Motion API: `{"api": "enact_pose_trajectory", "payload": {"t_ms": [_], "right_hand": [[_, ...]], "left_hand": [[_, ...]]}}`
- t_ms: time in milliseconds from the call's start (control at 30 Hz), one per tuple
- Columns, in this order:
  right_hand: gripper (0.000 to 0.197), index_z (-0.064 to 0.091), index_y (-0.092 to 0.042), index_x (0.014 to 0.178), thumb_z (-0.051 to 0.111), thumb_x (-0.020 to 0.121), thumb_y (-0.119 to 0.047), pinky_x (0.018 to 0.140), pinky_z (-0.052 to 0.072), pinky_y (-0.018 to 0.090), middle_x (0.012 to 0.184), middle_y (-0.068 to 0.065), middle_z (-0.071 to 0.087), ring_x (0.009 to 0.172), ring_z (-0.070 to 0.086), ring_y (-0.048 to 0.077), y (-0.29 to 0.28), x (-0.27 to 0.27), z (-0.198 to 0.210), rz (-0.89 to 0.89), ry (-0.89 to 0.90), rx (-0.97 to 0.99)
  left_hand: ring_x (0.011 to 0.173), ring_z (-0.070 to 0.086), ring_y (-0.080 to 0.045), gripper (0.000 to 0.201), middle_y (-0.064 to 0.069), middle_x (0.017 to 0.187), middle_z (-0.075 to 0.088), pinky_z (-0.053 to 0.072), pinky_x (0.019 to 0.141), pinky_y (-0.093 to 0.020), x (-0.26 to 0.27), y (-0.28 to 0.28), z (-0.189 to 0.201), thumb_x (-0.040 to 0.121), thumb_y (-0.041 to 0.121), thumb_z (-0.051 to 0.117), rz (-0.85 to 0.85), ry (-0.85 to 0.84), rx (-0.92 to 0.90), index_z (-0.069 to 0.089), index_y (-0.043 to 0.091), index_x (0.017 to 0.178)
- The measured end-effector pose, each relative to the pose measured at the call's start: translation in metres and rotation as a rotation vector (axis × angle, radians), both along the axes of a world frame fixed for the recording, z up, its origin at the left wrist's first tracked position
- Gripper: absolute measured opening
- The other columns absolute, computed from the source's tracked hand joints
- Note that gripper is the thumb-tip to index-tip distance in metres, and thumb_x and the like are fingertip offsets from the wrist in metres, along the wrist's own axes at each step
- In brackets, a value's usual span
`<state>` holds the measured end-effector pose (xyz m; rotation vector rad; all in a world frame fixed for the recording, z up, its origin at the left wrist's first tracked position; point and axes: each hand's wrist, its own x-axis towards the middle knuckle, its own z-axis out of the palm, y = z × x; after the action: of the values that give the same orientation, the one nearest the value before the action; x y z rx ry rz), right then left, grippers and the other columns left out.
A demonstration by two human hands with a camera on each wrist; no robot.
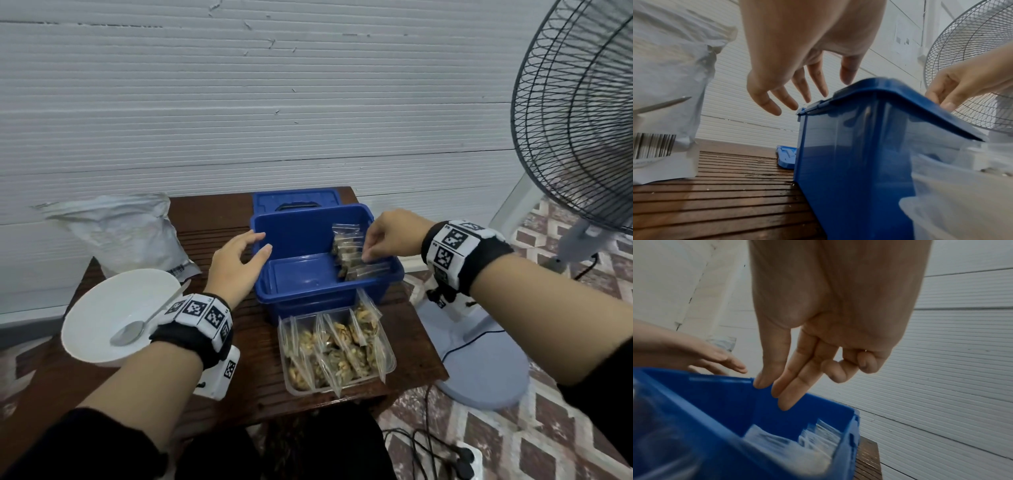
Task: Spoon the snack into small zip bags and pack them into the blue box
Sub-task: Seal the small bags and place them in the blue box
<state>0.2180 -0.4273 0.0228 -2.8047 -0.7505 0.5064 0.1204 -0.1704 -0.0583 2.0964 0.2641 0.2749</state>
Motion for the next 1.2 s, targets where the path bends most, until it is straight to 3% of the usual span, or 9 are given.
{"api": "enact_pose_trajectory", "payload": {"t_ms": [133, 267, 367, 500, 633, 733, 833, 1100, 1200], "right_hand": [[0.017, 0.074, -0.011, 0.085, 0.072, 0.082, -0.029, 0.075, 0.051, 0.028, 0.083, 0.0, 0.071, 0.075, 0.06, 0.01, -0.002, -0.032, -0.002, -0.015, 0.003, 0.131], [0.022, 0.076, -0.017, 0.08, 0.074, 0.079, -0.038, 0.063, 0.042, 0.016, 0.073, -0.01, 0.067, 0.07, 0.059, 0.002, -0.001, -0.078, -0.011, 0.005, 0.067, 0.185], [0.034, 0.073, -0.023, 0.079, 0.068, 0.077, -0.056, 0.073, 0.036, 0.024, 0.071, -0.013, 0.064, 0.075, 0.058, 0.005, 0.005, -0.12, -0.021, 0.041, 0.003, 0.103], [0.049, 0.069, -0.022, 0.091, 0.06, 0.076, -0.067, 0.084, 0.03, 0.035, 0.089, -0.006, 0.069, 0.094, 0.058, 0.016, 0.016, -0.167, -0.042, 0.017, -0.133, -0.002], [0.045, 0.059, -0.021, 0.099, 0.061, 0.078, -0.061, 0.09, 0.03, 0.036, 0.101, -0.002, 0.065, 0.106, 0.054, 0.022, 0.021, -0.193, -0.061, -0.079, -0.204, 0.01], [0.034, 0.059, -0.021, 0.097, 0.06, 0.082, -0.051, 0.085, 0.029, 0.035, 0.1, -0.001, 0.066, 0.104, 0.056, 0.024, 0.023, -0.201, -0.071, -0.165, -0.206, 0.072], [0.023, 0.063, -0.02, 0.097, 0.053, 0.087, -0.038, 0.085, 0.03, 0.035, 0.099, 0.002, 0.068, 0.103, 0.058, 0.026, 0.024, -0.205, -0.078, -0.249, -0.222, 0.125], [0.012, 0.062, -0.021, 0.099, 0.054, 0.091, -0.025, 0.08, 0.027, 0.035, 0.104, 0.002, 0.064, 0.104, 0.052, 0.026, 0.023, -0.213, -0.072, -0.346, -0.338, 0.221], [0.011, 0.062, -0.024, 0.1, 0.054, 0.092, -0.025, 0.077, 0.021, 0.034, 0.106, 0.001, 0.062, 0.103, 0.049, 0.025, 0.022, -0.213, -0.071, -0.352, -0.358, 0.31]], "left_hand": [[0.132, 0.044, -0.014, 0.037, 0.004, 0.141, 0.051, 0.033, 0.111, -0.031, -0.015, -0.006, 0.002, 0.093, 0.033, 0.061, -0.017, 0.001, 0.035, 0.059, 0.024, 0.129], [0.133, 0.043, -0.017, 0.036, 0.005, 0.142, 0.05, 0.034, 0.113, -0.044, -0.033, -0.015, 0.001, 0.092, 0.037, 0.061, -0.027, 0.016, 0.043, 0.059, 0.03, 0.127], [0.132, 0.044, -0.016, 0.036, 0.003, 0.141, 0.052, 0.035, 0.112, -0.04, -0.049, -0.023, 0.002, 0.093, 0.034, 0.061, -0.032, -0.004, 0.054, 0.06, 0.025, 0.128], [0.132, 0.044, -0.018, 0.033, 0.005, 0.14, 0.052, 0.035, 0.112, -0.045, -0.067, -0.031, -0.001, 0.092, 0.034, 0.062, -0.025, -0.015, 0.095, 0.061, 0.029, 0.125], [0.129, 0.046, -0.022, 0.032, 0.009, 0.137, 0.055, 0.038, 0.107, -0.052, -0.086, -0.039, -0.006, 0.086, 0.045, 0.06, -0.032, -0.038, 0.108, 0.061, 0.038, 0.117], [0.122, 0.052, -0.017, 0.023, 0.008, 0.126, 0.061, 0.042, 0.103, -0.049, -0.097, -0.047, -0.007, 0.086, 0.034, 0.067, -0.022, -0.109, 0.132, 0.066, 0.034, 0.109], [0.117, 0.053, -0.016, 0.02, 0.015, 0.113, 0.062, 0.042, 0.1, -0.05, -0.109, -0.054, -0.01, 0.087, 0.028, 0.068, -0.041, -0.129, 0.179, 0.063, 0.043, 0.099], [0.127, 0.043, -0.007, 0.028, 0.024, 0.12, 0.056, 0.028, 0.103, -0.039, -0.124, -0.073, -0.006, 0.092, 0.035, 0.063, -0.264, 0.045, 0.268, 0.061, 0.045, 0.117], [0.12, 0.048, -0.007, 0.015, 0.019, 0.113, 0.064, 0.03, 0.105, -0.043, -0.125, -0.081, -0.005, 0.09, 0.034, 0.065, -0.243, 0.021, 0.221, 0.065, 0.043, 0.102]]}}
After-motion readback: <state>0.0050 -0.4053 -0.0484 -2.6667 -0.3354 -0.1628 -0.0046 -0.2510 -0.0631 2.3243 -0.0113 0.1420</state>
